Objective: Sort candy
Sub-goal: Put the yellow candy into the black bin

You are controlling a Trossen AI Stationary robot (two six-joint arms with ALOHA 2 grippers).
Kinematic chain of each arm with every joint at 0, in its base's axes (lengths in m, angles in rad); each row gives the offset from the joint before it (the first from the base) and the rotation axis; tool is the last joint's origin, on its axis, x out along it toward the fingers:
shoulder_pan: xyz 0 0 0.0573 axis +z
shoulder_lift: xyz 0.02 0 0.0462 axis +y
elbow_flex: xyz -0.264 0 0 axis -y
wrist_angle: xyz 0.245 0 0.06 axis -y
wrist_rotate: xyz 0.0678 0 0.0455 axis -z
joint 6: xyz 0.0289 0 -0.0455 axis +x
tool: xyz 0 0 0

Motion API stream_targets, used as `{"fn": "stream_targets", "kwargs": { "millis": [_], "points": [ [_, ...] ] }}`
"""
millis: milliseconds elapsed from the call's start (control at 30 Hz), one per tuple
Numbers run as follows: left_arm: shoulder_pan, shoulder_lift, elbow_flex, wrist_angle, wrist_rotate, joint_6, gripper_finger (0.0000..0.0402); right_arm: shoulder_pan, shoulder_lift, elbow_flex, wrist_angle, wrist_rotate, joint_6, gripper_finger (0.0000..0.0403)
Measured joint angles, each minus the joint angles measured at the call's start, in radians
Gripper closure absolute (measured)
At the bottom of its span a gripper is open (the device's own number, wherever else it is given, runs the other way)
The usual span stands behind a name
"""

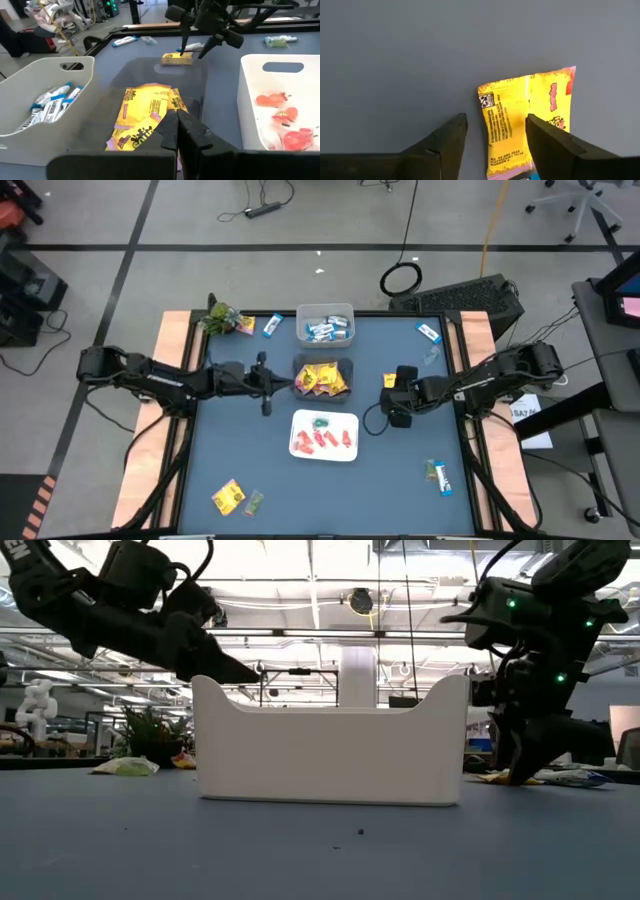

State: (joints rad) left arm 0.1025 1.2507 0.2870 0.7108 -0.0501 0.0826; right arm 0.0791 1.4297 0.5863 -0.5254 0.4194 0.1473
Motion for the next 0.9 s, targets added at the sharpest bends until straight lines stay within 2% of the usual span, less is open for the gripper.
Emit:
{"fn": "stream_targets", "kwargs": {
  "millis": [167,500,900],
  "points": [
    [-0.001,0.0,-0.01,0.018,-0.004,0.0,0.0399,-0.01,0.032,0.001,0.004,0.008,0.0,0.0235],
    [0.0,0.0,-0.01,0.023,-0.011,0.0,0.0399,-0.032,0.033,-0.003,0.048,0.052,-0.062,0.0388],
    [0.0,0.0,-0.01,0.02,-0.011,-0.001,0.0399,0.034,-0.022,0.094,0.033,0.058,-0.051,0.0399]
  ]
}}
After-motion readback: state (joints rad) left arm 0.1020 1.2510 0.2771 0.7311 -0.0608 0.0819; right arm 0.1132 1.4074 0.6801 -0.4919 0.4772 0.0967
